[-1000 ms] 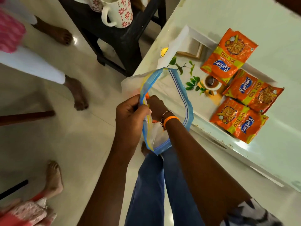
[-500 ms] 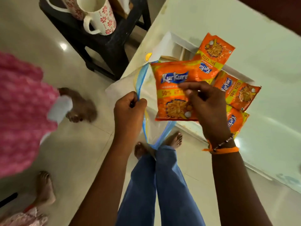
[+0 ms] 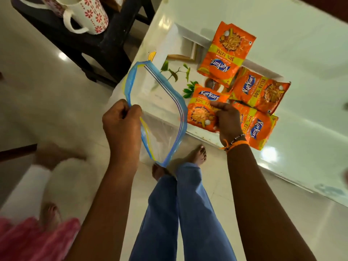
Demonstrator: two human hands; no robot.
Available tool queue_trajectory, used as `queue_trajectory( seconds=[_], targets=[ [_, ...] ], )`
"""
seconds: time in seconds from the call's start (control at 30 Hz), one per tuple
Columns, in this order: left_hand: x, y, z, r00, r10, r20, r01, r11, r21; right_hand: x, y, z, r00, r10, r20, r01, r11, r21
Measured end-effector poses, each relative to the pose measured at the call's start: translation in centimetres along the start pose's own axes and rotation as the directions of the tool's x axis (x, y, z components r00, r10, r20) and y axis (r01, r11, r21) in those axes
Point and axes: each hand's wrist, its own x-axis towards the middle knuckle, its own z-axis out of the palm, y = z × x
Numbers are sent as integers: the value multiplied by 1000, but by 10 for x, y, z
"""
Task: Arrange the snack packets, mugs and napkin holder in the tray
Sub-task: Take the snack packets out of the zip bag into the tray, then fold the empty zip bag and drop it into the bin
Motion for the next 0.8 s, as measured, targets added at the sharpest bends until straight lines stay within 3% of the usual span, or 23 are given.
queue_trajectory(
  seconds=[0.1,0.27,0.33,0.43,0.5,0.57,0.7,0.8],
  targets=[
    [-4,0,2,999,-7,52,9,1000,-28,6,7,1,997,-23,78,35,986,-166],
    [-10,3,6,992,-28,121,35,998,-56,-20,13,-21,950,-301,85,300,798,-522],
    [-12,6,6,989,-61,137,73,994,-82,-44,19,-26,935,-307,178,355,806,-473],
    [-16,13,6,980,-123,153,143,981,-130,-77,31,-15,888,-120,443,248,937,-245],
    [-18,15,7,970,-158,183,194,961,-197,-90,43,3,842,-146,519,275,944,-180],
    [-21,20,9,958,-179,225,233,942,-242,-98,51,21,868,-213,448,278,957,-85],
    [-17,27,6,932,-190,309,286,909,-303,-90,41,31,947,-288,143,279,957,78],
    [-1,22,-4,986,-82,143,106,981,-163,-75,23,18,934,-282,219,267,959,96]
  ],
)
